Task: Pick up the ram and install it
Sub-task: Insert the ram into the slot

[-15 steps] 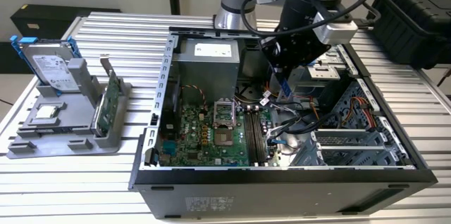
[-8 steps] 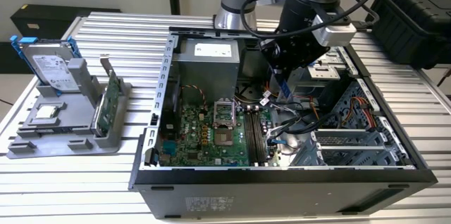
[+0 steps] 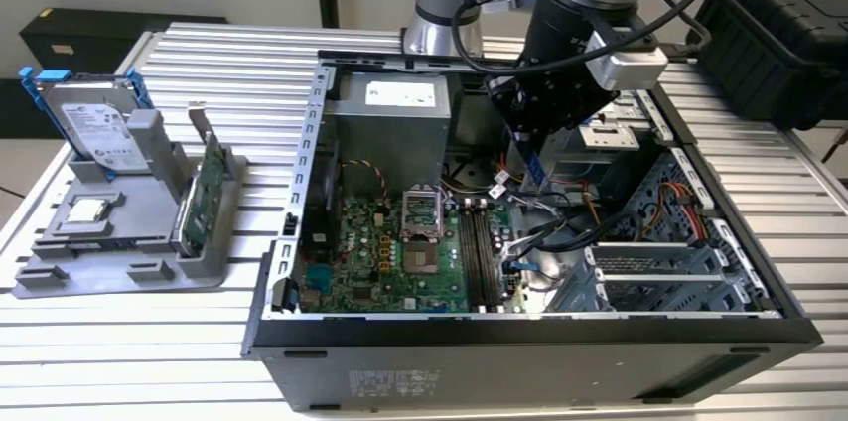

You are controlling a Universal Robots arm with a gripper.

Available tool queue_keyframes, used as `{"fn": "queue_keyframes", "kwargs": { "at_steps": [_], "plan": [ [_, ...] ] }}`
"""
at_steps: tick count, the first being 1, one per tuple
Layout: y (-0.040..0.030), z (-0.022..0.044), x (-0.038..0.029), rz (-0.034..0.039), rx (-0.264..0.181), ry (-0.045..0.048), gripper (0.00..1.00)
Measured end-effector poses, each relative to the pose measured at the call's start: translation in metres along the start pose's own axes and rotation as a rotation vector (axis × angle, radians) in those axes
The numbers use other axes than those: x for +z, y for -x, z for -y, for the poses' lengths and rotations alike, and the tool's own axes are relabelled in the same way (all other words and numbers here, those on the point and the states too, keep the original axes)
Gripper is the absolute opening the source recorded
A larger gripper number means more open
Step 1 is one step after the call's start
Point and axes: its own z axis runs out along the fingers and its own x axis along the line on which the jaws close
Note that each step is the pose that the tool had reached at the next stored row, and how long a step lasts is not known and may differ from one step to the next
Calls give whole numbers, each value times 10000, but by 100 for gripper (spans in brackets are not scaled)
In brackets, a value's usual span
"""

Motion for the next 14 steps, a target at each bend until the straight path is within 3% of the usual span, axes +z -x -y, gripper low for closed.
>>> {"fn": "queue_keyframes", "kwargs": {
  "at_steps": [14],
  "plan": [
    [-1, 0, 73, 1, 1, 6, 0]
  ]
}}
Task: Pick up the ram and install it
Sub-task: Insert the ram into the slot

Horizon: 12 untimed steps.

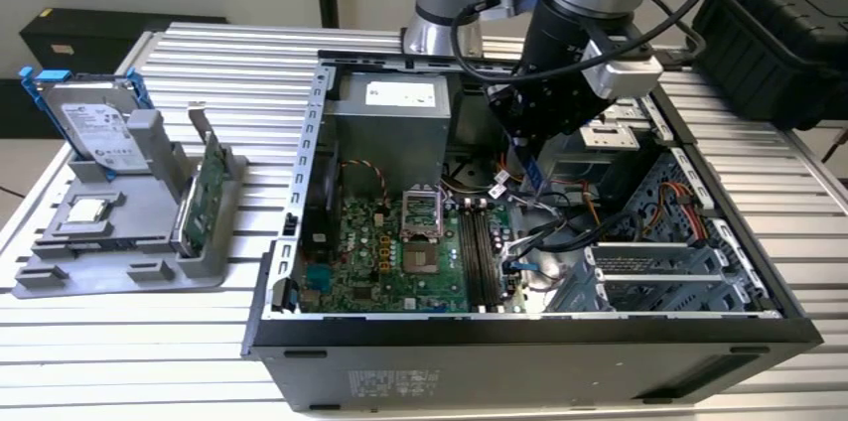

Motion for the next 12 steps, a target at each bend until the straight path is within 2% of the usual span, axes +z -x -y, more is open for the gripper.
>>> {"fn": "queue_keyframes", "kwargs": {
  "at_steps": [12],
  "plan": [
    [-2, 0, 67, 0, 0, 5, 0]
  ]
}}
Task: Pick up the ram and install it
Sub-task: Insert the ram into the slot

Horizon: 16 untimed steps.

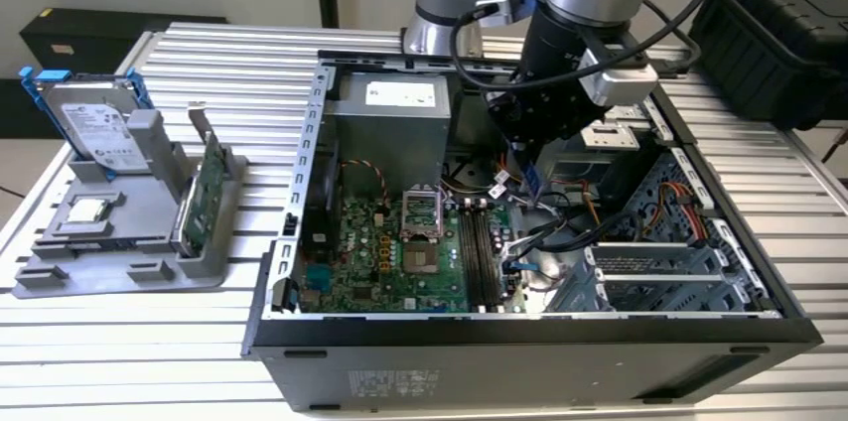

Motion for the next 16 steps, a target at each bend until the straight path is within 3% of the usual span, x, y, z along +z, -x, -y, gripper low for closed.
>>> {"fn": "queue_keyframes", "kwargs": {
  "at_steps": [16],
  "plan": [
    [-2, 0, 80, 1, 0, 8, 0]
  ]
}}
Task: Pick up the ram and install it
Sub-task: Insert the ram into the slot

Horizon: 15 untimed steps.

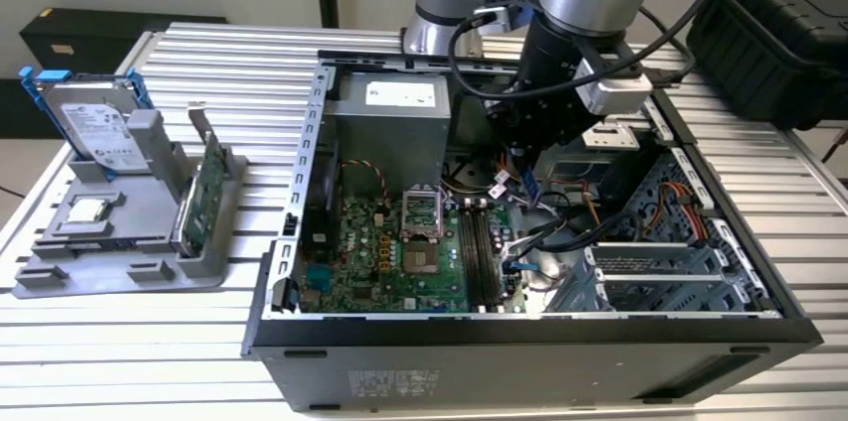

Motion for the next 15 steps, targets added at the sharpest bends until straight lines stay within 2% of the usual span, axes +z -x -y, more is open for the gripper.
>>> {"fn": "queue_keyframes", "kwargs": {
  "at_steps": [15],
  "plan": [
    [-2, 0, 62, 1, -1, 6, 0]
  ]
}}
